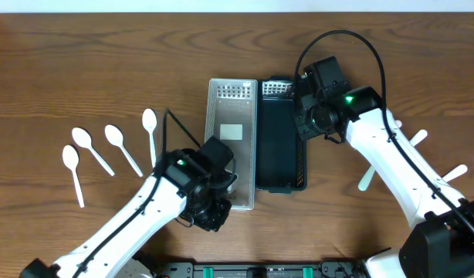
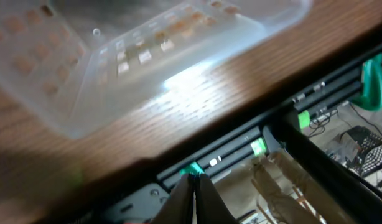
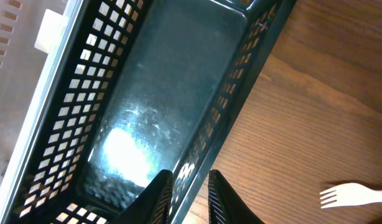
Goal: Pack container
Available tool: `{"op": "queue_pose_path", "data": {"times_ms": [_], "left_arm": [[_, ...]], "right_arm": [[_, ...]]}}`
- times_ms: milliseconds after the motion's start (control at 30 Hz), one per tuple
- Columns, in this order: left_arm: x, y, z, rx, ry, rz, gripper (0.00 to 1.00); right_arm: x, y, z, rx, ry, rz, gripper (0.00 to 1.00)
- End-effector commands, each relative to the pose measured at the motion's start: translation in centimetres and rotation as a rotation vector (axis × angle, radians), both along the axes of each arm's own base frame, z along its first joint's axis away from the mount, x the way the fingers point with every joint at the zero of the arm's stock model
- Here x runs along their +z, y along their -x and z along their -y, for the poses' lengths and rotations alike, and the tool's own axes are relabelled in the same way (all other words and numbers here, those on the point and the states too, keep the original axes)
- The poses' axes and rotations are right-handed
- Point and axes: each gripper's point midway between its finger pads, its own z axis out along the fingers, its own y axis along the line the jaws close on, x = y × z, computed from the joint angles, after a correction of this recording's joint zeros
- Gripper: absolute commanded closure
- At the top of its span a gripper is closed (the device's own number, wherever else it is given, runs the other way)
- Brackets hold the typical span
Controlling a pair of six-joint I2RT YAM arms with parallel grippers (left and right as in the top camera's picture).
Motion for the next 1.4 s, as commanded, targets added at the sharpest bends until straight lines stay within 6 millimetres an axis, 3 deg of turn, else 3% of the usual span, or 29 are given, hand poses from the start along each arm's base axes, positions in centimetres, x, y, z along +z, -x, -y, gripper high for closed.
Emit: {"op": "queue_pose_path", "data": {"times_ms": [0,533,733,1200,1367], "left_arm": [[-1.0,0.0,0.2,-0.032,-0.003,-0.016,0.94],[-3.8,-2.2,1.7,-0.036,-0.010,-0.007,0.94],[-4.5,-3.8,0.0,-0.045,-0.114,0.087,0.94],[-4.5,-5.6,0.8,-0.014,-0.092,0.159,0.94],[-3.4,-6.3,1.3,-0.011,-0.068,0.197,0.94]], "right_arm": [[0.3,-0.2,-0.2,0.014,0.004,0.010,0.78],[0.2,-0.2,-0.2,0.021,0.008,0.009,0.77],[0.2,-0.2,0.0,0.018,0.015,0.011,0.77],[0.2,-0.1,0.0,0.017,0.016,0.007,0.76],[0.2,-0.4,0.9,-0.039,0.047,0.014,0.78]]}}
